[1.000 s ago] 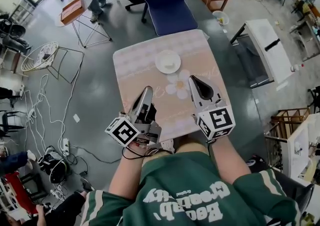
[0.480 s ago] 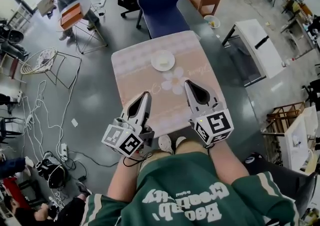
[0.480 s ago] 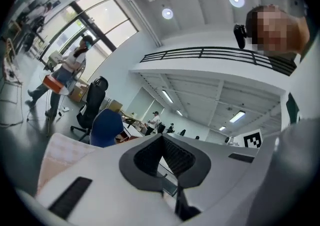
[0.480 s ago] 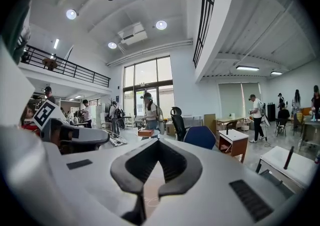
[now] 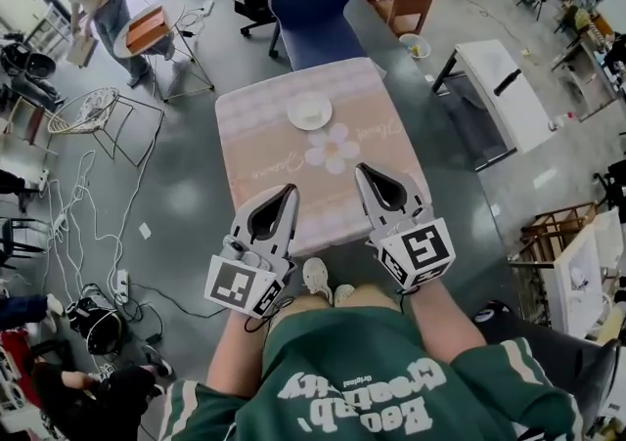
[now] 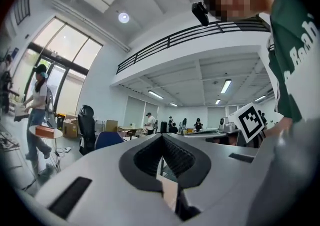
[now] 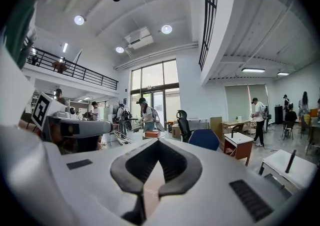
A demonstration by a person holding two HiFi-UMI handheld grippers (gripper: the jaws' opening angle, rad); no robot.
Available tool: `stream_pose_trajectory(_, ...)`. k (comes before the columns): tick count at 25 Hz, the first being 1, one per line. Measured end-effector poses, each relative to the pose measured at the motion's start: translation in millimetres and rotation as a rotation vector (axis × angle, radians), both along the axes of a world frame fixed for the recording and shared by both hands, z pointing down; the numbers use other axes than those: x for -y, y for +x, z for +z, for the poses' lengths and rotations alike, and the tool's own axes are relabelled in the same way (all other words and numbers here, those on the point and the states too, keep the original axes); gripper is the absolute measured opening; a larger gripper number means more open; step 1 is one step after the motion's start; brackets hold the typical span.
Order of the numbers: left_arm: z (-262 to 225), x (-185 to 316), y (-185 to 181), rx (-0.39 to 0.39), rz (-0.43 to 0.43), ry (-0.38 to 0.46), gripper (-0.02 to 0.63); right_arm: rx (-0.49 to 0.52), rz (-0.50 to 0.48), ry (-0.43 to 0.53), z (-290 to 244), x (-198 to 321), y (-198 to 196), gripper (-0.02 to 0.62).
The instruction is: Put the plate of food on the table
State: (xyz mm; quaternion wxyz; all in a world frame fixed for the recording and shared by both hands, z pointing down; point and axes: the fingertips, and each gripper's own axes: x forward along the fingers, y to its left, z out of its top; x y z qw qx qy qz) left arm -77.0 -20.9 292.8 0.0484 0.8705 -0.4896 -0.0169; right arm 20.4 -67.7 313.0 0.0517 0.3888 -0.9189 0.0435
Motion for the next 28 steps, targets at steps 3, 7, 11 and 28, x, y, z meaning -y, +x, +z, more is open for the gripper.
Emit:
stream_pose_trajectory(3, -4.7, -20.8, 12.1, 0.043, -0.022, 0.023, 0.009, 0.014, -0.016, 0.005, -0.8, -20.5, 14.8, 0.014)
stream_pose_trajectory(7, -10.1, -48.5, 27.2, 0.068, -0.041, 0.042, 0.009, 0.025, -0.042, 0.02, -1.4, -47.9, 31.6, 0.014)
stream_pose_trajectory(11, -15.5, -69.8, 37.6, 0.086, -0.059, 0.054, 0.009, 0.035, -0.065, 0.022, -4.0, -68.3, 42.2, 0.014)
stream_pose_trajectory(28, -31.2, -108.4, 46.7, 0.122, -0.075, 0.106, 0.009, 0.04, -0.118, 0.076, -19.9, -121.7, 27.1, 0.014)
